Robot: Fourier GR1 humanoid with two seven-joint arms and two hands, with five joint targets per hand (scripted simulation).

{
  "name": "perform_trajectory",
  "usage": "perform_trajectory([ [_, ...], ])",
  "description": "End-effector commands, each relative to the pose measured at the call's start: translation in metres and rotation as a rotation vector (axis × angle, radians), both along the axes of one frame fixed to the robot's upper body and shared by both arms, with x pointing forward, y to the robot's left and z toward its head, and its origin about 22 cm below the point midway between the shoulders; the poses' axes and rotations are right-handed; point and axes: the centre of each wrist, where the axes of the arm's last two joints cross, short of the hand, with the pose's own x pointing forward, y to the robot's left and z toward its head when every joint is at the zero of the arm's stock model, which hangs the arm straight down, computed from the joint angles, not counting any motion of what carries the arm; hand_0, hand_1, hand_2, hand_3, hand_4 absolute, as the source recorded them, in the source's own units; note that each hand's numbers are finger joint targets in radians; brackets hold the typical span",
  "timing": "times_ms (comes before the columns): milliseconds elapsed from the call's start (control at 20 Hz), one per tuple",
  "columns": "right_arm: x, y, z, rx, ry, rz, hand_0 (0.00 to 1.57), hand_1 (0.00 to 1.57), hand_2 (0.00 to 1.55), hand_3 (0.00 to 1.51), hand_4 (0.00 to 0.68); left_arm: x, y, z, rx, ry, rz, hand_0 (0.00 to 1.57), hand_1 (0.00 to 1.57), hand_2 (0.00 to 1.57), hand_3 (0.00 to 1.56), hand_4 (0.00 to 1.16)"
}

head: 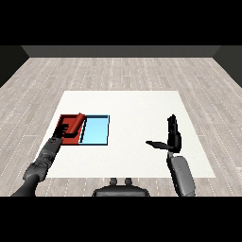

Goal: Pick the red can and put it in the red box

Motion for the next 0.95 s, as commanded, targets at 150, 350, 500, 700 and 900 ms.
perform_trajectory([
  [150,0.000,-0.007,0.010,0.032,-0.024,0.019,0.00,0.00,0.00,0.00,0.000,0.002,0.022,0.017,0.013,-0.010,0.077,0.00,0.00,0.00,0.00,0.00],
  [350,-0.004,-0.001,0.001,0.057,-0.022,0.050,0.00,0.00,0.00,0.00,0.000,0.021,0.020,0.045,-0.098,-0.418,0.148,0.00,0.00,0.00,0.00,0.00],
  [500,-0.008,-0.005,0.003,0.060,-0.025,0.059,0.00,0.00,0.00,0.00,0.000,0.032,0.002,0.052,-0.214,-0.700,0.077,0.00,0.00,0.00,0.00,0.00],
  [700,-0.012,0.007,-0.005,0.108,-0.024,0.130,0.00,0.00,0.00,0.00,0.000,0.058,-0.052,0.070,-0.488,-0.985,-0.114,0.00,0.00,0.00,0.00,0.00],
  [900,-0.006,-0.001,0.000,0.152,-0.018,0.202,0.00,0.00,0.00,0.00,0.000,0.046,-0.101,0.042,-0.642,-1.036,-0.262,0.00,0.00,0.00,0.00,0.00],
])
